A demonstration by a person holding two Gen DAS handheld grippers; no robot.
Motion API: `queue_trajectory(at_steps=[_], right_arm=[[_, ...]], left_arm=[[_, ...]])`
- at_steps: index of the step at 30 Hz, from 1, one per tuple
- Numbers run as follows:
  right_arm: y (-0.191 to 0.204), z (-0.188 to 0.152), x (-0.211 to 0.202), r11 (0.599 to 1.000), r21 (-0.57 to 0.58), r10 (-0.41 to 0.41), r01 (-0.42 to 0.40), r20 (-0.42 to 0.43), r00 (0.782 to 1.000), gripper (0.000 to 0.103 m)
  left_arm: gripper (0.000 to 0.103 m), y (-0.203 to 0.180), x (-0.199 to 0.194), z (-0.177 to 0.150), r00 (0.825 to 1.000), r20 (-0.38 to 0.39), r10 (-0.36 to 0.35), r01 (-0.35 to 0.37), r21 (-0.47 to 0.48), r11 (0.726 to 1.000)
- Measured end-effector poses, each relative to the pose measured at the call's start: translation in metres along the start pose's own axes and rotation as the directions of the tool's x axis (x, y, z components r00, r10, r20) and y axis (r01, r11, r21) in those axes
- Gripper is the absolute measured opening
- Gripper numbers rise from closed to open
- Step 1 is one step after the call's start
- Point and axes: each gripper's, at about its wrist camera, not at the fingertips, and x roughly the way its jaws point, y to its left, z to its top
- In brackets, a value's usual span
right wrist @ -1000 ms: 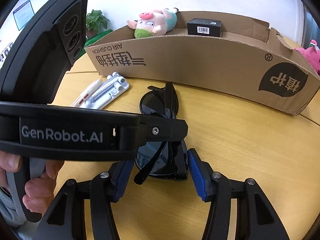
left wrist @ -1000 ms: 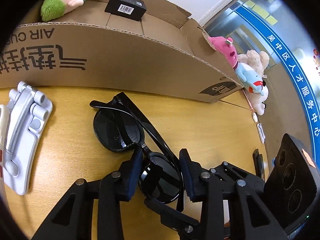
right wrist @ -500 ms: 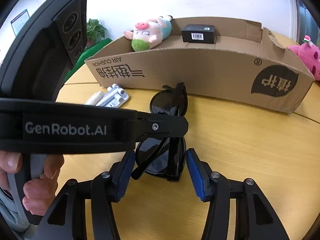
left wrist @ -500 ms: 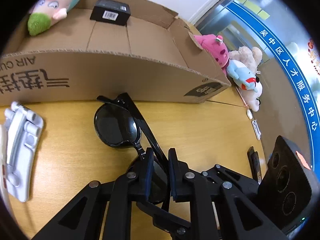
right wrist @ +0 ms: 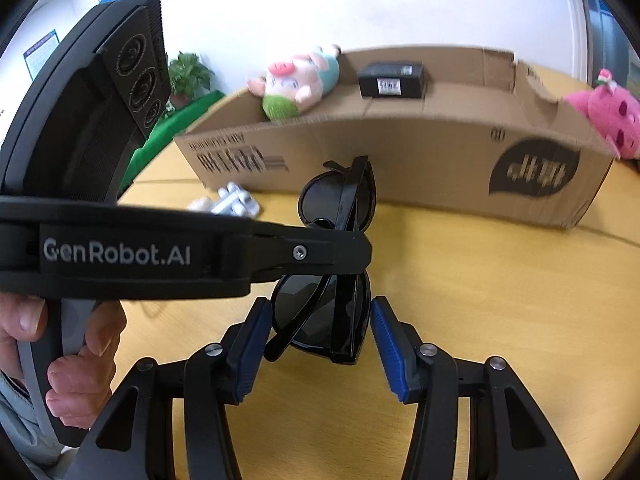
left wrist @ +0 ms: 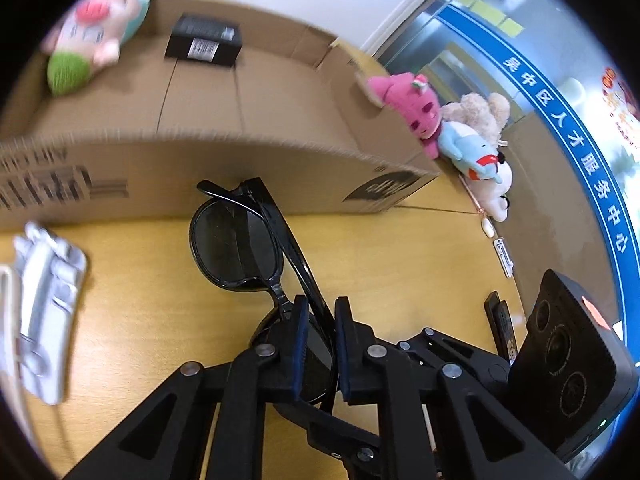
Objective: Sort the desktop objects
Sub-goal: 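Lift the black sunglasses with the left gripper, then carry the sunglasses over the cardboard box and lower them inside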
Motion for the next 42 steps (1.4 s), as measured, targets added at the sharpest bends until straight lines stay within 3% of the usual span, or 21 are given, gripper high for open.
queue_trajectory(at_steps=[8, 11, 20, 31, 38, 42], right_arm=[[0.008, 0.042, -0.046, 1.0, -0.024, -0.005, 0.009, 0.154, 0.988, 0.044], [0.011, 0.06, -0.058, 0.999, -0.038, -0.012, 0.02, 0.198, 0.98, 0.037], [-0.012, 0.114, -0.071, 1.0, -0.012, -0.009, 0.013, 0.266, 0.964, 0.027], [-0.058, 0.223, -0.043, 1.0, -0.019, -0.002, 0.006, 0.239, 0.971, 0.026], [-0.114, 0.292, 0.015, 1.0, 0.016, -0.007, 0.004, 0.151, 0.988, 0.025], [-0.149, 0.307, 0.055, 0.997, 0.076, -0.01, 0.003, 0.088, 0.996, 0.025]], left_arm=[[0.007, -0.044, -0.041, 0.031, 0.995, 0.1, -0.006, -0.009, 0.145, 0.989], [0.007, -0.052, -0.045, 0.045, 0.993, 0.119, -0.017, -0.005, 0.179, 0.984], [0.007, -0.069, -0.055, 0.101, 0.982, 0.185, -0.025, -0.023, 0.25, 0.968], [0.007, -0.065, -0.035, 0.205, 0.975, 0.22, -0.02, -0.039, 0.264, 0.964], [0.007, -0.036, 0.022, 0.279, 0.985, 0.171, 0.002, -0.037, 0.2, 0.979], [0.007, -0.016, 0.063, 0.307, 0.994, 0.11, 0.003, -0.021, 0.164, 0.986]])
